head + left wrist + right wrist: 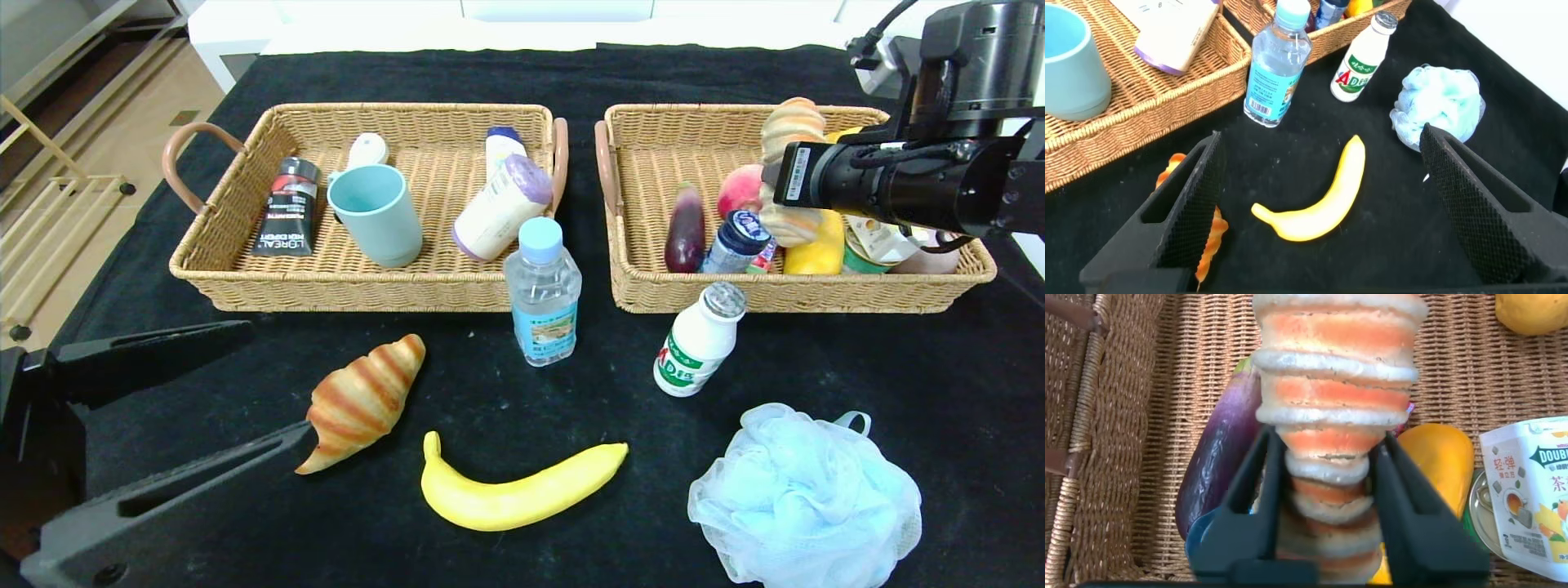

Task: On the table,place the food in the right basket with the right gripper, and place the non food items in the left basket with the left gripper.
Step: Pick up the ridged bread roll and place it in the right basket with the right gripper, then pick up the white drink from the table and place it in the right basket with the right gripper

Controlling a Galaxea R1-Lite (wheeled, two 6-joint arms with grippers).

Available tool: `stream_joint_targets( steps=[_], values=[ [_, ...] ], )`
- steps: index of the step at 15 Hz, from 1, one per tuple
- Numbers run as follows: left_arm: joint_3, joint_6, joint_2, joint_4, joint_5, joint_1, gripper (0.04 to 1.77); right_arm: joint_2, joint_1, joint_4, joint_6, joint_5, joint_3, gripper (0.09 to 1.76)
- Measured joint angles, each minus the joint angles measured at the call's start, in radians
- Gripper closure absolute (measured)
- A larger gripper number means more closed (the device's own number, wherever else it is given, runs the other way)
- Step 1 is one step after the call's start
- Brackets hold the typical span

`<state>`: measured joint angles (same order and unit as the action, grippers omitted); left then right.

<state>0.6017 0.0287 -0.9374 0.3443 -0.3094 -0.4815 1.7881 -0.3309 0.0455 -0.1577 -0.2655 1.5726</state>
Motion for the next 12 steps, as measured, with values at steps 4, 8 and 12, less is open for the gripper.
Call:
stream_joint_targets(
  steps=[4, 8, 12],
  values=[
    [0.0, 0.0, 0.0, 0.0, 0.0, 0.0, 0.09, -0.004, -0.002, -0.001, 0.0, 0.0, -0.006, 0.67],
    [0.0, 0.0, 0.0, 0.0, 0.001, 0.0, 0.09, -0.013, -0.007, -0.008, 0.0, 0.0, -0.009, 0.46],
    [0.0, 0.006, 0.0, 0.0, 0.001, 0.0, 0.09, -0.046, -0.01, -0.011, 0.003, 0.0, -0.047, 0.33]
  ],
)
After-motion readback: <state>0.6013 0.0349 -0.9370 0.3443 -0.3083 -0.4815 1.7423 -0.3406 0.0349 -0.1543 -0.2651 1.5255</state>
